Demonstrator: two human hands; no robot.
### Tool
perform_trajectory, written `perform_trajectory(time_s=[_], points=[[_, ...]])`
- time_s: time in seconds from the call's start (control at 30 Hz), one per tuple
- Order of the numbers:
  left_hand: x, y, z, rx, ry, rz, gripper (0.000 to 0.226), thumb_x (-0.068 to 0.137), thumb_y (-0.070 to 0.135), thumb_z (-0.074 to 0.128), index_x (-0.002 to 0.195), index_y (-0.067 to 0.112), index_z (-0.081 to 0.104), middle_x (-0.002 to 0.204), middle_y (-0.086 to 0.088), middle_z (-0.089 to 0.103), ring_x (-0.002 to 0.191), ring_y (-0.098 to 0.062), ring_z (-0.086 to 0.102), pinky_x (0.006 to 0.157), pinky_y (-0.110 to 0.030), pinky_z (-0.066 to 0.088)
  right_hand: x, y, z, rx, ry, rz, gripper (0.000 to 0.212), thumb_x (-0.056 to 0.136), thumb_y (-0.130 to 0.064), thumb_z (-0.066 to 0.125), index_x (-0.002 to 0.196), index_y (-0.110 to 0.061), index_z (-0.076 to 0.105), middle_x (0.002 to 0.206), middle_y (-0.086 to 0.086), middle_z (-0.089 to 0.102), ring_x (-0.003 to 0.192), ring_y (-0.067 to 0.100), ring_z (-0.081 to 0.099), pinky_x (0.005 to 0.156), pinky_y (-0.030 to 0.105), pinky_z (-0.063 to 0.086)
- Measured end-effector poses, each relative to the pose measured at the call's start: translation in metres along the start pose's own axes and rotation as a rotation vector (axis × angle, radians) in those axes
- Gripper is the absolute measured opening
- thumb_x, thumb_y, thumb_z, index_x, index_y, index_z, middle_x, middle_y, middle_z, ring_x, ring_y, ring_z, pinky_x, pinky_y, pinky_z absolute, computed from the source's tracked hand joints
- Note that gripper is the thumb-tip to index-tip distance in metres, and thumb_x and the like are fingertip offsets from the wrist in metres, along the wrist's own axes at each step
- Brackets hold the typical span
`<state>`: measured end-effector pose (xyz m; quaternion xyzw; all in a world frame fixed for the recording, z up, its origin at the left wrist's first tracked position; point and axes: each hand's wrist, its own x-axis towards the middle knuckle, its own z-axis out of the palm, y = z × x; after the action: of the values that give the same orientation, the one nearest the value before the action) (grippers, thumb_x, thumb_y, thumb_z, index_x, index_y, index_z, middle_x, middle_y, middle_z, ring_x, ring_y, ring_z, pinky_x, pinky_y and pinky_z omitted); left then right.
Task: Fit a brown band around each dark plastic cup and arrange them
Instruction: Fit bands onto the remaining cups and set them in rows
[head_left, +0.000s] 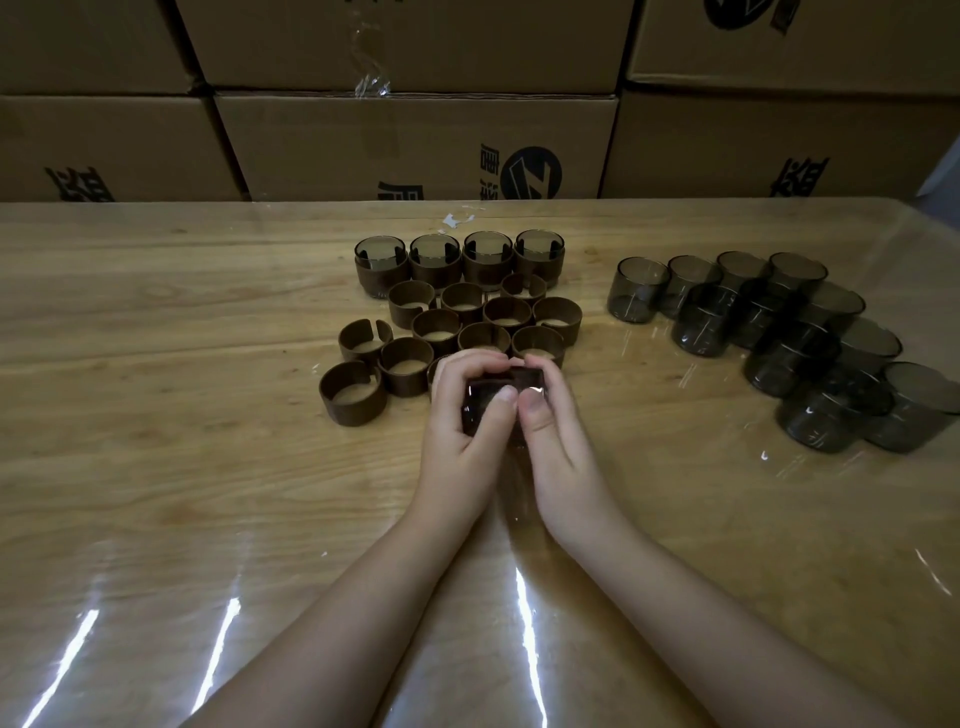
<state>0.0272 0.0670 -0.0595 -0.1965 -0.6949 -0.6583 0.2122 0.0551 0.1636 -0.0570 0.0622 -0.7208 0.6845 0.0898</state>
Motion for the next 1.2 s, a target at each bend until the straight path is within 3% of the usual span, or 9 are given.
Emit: perform_trajectory(time_s=[0.17, 0.3, 0.4, 0.5, 0.63, 0.7, 0.97, 1.07, 1.2], points=[[0.004, -0.001, -0.004, -0.194, 0.048, -0.244, 0.02, 0.082, 0.037, 0.052, 0.097, 0.027, 0.06, 0.092, 0.022, 0.065, 0.088, 0.0, 0.062, 0.074, -0.018, 0.051, 0.001, 0.002, 0.004, -0.289, -0.01, -0.161, 0.056, 0.093, -0.042, 0.043, 0.14, -0.014, 0.036, 0.139, 0.001, 0.038, 0.119, -0.012, 0.039, 0.093, 0.004, 0.034], [0.009, -0.005, -0.005, -0.275, 0.019, -0.413, 0.018, 0.086, 0.027, 0.047, 0.094, 0.022, 0.062, 0.088, 0.013, 0.068, 0.081, -0.002, 0.065, 0.066, -0.017, 0.051, 0.005, 0.005, -0.003, -0.429, -0.085, -0.209, 0.06, 0.093, -0.035, 0.047, 0.145, -0.01, 0.03, 0.15, 0.005, 0.028, 0.14, 0.006, 0.024, 0.107, 0.007, 0.025], [0.008, -0.005, -0.009, -0.351, -0.003, -0.52, 0.025, 0.097, 0.014, 0.042, 0.09, 0.022, 0.065, 0.086, 0.008, 0.069, 0.079, 0.0, 0.067, 0.062, -0.014, 0.05, 0.006, 0.003, -0.007, -0.533, -0.139, -0.301, 0.059, 0.094, -0.03, 0.051, 0.145, -0.007, 0.031, 0.15, -0.002, 0.023, 0.146, 0.006, 0.006, 0.111, 0.004, 0.01], [0.007, -0.008, -0.012, -0.377, -0.029, -0.561, 0.025, 0.101, 0.01, 0.042, 0.097, 0.023, 0.063, 0.08, 0.014, 0.071, 0.074, 0.01, 0.065, 0.059, -0.006, 0.047, 0.008, -0.001, -0.012, -0.66, -0.173, -0.444, 0.058, 0.094, -0.03, 0.053, 0.143, -0.004, 0.035, 0.147, -0.001, 0.028, 0.147, 0.011, 0.007, 0.117, 0.013, 0.008], [0.013, -0.007, -0.017, -0.471, -0.088, -0.684, 0.03, 0.096, 0.03, 0.045, 0.094, 0.017, 0.073, 0.094, -0.005, 0.075, 0.095, -0.015, 0.071, 0.072, -0.024, 0.055, 0.009, -0.002, -0.016, -0.842, -0.208, -0.693, 0.053, 0.092, -0.025, 0.054, 0.138, -0.004, 0.038, 0.145, 0.008, 0.031, 0.147, 0.023, 0.014, 0.121, 0.028, 0.014], [0.013, -0.005, -0.015, -0.425, -0.081, -0.66, 0.036, 0.1, 0.029, 0.04, 0.091, 0.02, 0.074, 0.095, -0.005, 0.074, 0.097, -0.016, 0.07, 0.074, -0.024, 0.055, 0.009, 0.001, -0.015, -0.848, -0.2, -0.762, 0.043, 0.091, -0.019, 0.057, 0.132, -0.014, 0.042, 0.14, 0.007, 0.033, 0.144, 0.031, 0.025, 0.12, 0.034, 0.021], [0.009, -0.003, -0.002, -0.14, -0.002, -0.508, 0.037, 0.103, 0.027, 0.037, 0.082, 0.014, 0.065, 0.071, 0.004, 0.067, 0.065, 0.003, 0.061, 0.057, -0.01, 0.045, 0.013, 0.008, 0.002, -0.658, 0.094, -0.634, 0.028, 0.091, -0.022, 0.048, 0.118, -0.015, 0.047, 0.12, 0.005, 0.044, 0.111, 0.022, 0.049, 0.098, 0.023, 0.037], [0.005, -0.003, 0.006, -0.066, -0.076, -0.481, 0.034, 0.096, 0.042, 0.039, 0.086, 0.018, 0.061, 0.076, 0.002, 0.062, 0.066, -0.004, 0.059, 0.058, -0.02, 0.047, 0.015, 0.008, -0.001, -0.467, 0.206, -0.519, 0.026, 0.093, -0.021, 0.044, 0.108, -0.005, 0.058, 0.109, 0.003, 0.052, 0.101, 0.006, 0.051, 0.086, 0.015, 0.041], [0.002, -0.002, 0.009, 0.073, -0.19, -0.502, 0.068, 0.073, 0.072, 0.036, 0.104, 0.016, 0.058, 0.088, 0.003, 0.062, 0.08, -0.015, 0.06, 0.071, -0.041, 0.051, 0.014, 0.004, 0.0, -0.179, 0.254, -0.238, 0.018, 0.094, -0.031, 0.042, 0.1, -0.026, 0.058, 0.1, -0.006, 0.062, 0.094, 0.004, 0.059, 0.076, 0.016, 0.048]])
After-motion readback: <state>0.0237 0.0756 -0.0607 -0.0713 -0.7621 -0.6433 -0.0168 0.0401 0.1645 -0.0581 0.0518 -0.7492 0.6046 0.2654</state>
